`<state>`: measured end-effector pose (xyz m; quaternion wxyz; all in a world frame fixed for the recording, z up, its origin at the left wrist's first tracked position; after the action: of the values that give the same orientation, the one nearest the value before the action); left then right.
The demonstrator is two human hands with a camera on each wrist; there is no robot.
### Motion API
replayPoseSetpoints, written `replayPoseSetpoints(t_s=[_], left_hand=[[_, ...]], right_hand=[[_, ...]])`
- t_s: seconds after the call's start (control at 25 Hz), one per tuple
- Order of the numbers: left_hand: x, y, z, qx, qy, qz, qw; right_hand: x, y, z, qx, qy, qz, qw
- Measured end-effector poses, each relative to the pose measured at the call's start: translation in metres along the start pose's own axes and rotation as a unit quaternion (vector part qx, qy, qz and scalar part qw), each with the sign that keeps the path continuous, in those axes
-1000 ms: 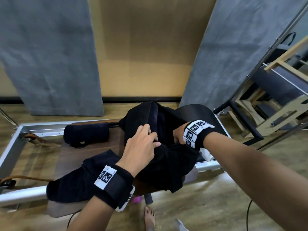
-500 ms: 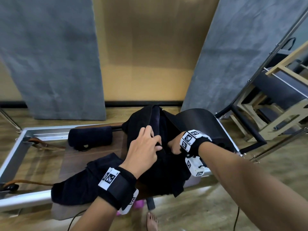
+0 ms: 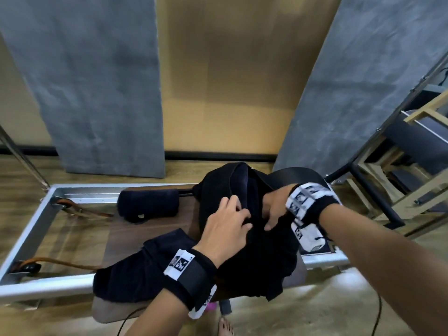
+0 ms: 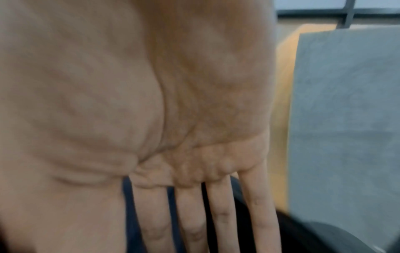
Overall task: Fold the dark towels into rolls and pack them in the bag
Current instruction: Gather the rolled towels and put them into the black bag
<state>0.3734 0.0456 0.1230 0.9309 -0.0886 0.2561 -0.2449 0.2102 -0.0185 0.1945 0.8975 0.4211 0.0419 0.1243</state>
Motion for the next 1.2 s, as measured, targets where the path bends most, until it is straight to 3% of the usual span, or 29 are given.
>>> replayPoseSetpoints(t_s=[0.12, 0.2, 0.28, 0.36, 0.52, 0.64, 0.84, 1.0, 1.08, 1.2], left_hand=[[0.010, 0.009, 0.003, -0.093, 0.144, -0.003, 0.985], [0.028, 0.020, 0.005, -0.191, 0.251, 0.054, 0.948], [0.053, 0.033, 0.006, -0.271, 0.316, 0.131, 0.900], [0.089, 0.050, 0.006, -0.309, 0.346, 0.225, 0.857], [0.170, 0.084, 0.006, -0.306, 0.339, 0.424, 0.782], [0.208, 0.097, 0.005, -0.279, 0.380, 0.508, 0.721], [0.228, 0.081, -0.006, -0.159, 0.417, 0.566, 0.693], [0.225, 0.064, -0.012, -0.081, 0.452, 0.581, 0.672], [0.223, 0.055, -0.009, -0.100, 0.484, 0.591, 0.638], [0.224, 0.043, 0.005, -0.191, 0.535, 0.588, 0.575]], right_hand=[[0.025, 0.012, 0.063, -0.166, -0.128, 0.042, 0.977], [0.058, 0.000, 0.084, -0.266, -0.205, 0.090, 0.938], [0.103, -0.024, 0.088, -0.302, -0.220, 0.139, 0.917], [0.148, -0.062, 0.078, -0.292, -0.175, 0.155, 0.927], [0.198, -0.142, 0.053, -0.237, -0.132, 0.118, 0.955], [0.221, -0.185, 0.040, -0.226, -0.070, 0.100, 0.966], [0.231, -0.222, 0.009, -0.201, 0.022, 0.019, 0.979], [0.231, -0.228, 0.002, -0.212, -0.055, 0.034, 0.975], [0.233, -0.222, 0.008, -0.214, -0.122, 0.051, 0.968], [0.235, -0.200, 0.027, -0.236, -0.205, 0.077, 0.947]])
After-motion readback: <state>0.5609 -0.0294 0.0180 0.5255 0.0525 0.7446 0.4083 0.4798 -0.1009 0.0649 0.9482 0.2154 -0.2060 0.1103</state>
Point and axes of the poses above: each hand's wrist, its own y-axis away from the middle knuckle, its own z-axis out of the back of the hand, x = y × z, the point moved 2 cm from there along -y, towards the middle knuckle, and after that the axes turned 5 degrees about -x, right-handed, at the moved point
